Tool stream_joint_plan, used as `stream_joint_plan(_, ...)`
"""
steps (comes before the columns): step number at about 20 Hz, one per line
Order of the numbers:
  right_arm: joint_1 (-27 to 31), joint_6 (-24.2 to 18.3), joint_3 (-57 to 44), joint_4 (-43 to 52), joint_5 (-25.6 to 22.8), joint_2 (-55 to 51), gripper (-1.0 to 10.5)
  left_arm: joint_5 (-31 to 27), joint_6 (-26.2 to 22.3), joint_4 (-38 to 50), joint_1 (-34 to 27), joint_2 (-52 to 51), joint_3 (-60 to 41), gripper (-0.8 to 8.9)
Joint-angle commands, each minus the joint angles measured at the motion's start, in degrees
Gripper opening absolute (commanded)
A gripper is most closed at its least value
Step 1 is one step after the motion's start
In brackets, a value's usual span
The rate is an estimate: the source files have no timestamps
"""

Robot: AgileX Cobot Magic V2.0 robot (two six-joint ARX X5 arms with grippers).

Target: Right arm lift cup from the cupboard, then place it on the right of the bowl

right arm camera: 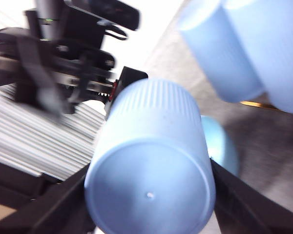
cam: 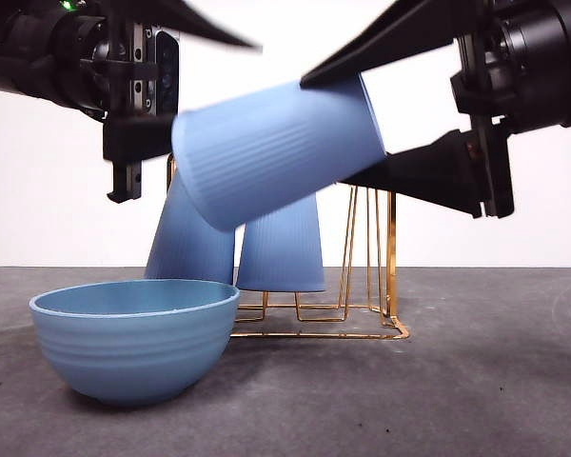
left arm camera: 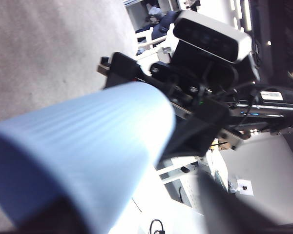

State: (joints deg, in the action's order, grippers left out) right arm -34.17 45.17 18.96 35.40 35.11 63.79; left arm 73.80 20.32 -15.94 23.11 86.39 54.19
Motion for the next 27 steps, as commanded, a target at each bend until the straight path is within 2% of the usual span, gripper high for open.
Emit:
stream_joint_plan(1,-0.7,0.7,0.1,-0.4,-0.7,1.0,2.4,1.5,-0.9,0.4,0.6,0.6,0.6,0.05)
stream_joint_plan(4,-0.9,0.8,0.1,-0.8,-3.8,1.0,2.5,1.4,-1.4,0.2,0.6,0.6,0.6,0.05)
stream_joint_plan(7,-0.9,0.7,0.1,-1.7,-5.6,1.0,4.9,1.0,-1.4,0.1,0.7,0.6,0.6,0.06)
stream_joint_plan(8,-0.9,0.7,0.1,-1.8,-5.4,1.0,5.3,0.5,-1.4,0.1,0.7,0.6,0.6,0.06)
stream_joint_plan(14,1.4,0.4,0.2,-7.2,-4.9,-3.0,5.5,-3.9,0.1,0.1,1.2,0.5,0.6,0.07)
stream_joint_plan(18,4.1,-0.6,0.5,-19.3,-7.9,-12.1,5.4,-10.0,0.5,-1.7,3.3,0.2,1.4,0.08)
stream_joint_plan(24,4.3,-5.6,7.9,-46.7,-15.2,-26.4,5.4,-28.2,-3.0,-14.9,10.8,0.2,11.1,0.08)
stream_joint_plan(27,4.3,-6.7,13.9,-59.9,-19.2,-31.2,5.3,-35.9,-5.1,-22.4,14.6,1.1,17.4,0.08)
